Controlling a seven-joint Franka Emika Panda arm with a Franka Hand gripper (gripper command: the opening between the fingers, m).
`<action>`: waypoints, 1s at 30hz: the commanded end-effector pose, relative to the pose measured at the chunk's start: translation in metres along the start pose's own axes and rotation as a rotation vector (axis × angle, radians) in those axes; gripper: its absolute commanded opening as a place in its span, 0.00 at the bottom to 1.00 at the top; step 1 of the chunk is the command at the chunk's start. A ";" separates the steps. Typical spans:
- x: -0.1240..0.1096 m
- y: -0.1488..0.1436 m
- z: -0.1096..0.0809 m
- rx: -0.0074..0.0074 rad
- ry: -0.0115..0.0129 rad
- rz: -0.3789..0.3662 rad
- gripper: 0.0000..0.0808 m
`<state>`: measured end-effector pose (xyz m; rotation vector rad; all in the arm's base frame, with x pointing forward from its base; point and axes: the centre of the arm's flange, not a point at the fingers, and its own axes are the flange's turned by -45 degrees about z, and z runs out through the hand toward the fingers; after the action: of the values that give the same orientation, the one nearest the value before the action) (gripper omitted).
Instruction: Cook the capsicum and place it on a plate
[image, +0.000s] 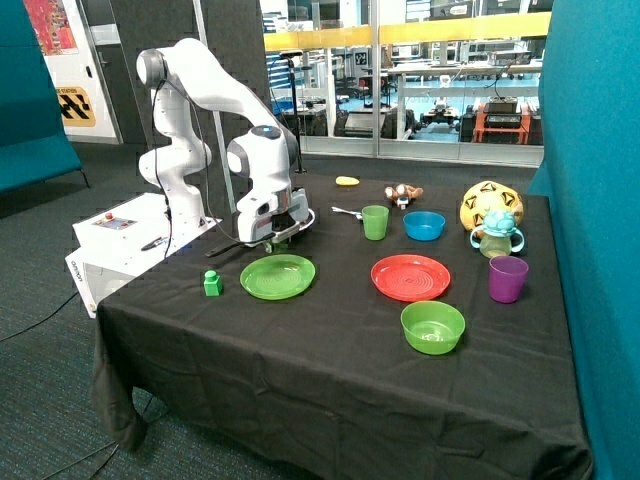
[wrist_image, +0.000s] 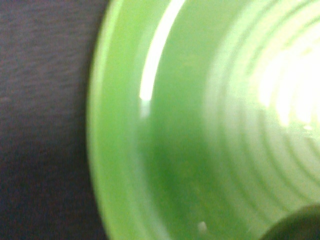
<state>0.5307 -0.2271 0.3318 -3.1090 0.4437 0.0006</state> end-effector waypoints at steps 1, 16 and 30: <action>0.002 0.027 0.005 -0.0010 0.0006 0.074 0.00; 0.010 0.036 0.025 -0.0010 0.0006 0.092 0.00; 0.007 0.025 0.046 -0.0010 0.0006 0.056 0.67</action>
<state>0.5307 -0.2579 0.2976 -3.0920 0.5606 0.0078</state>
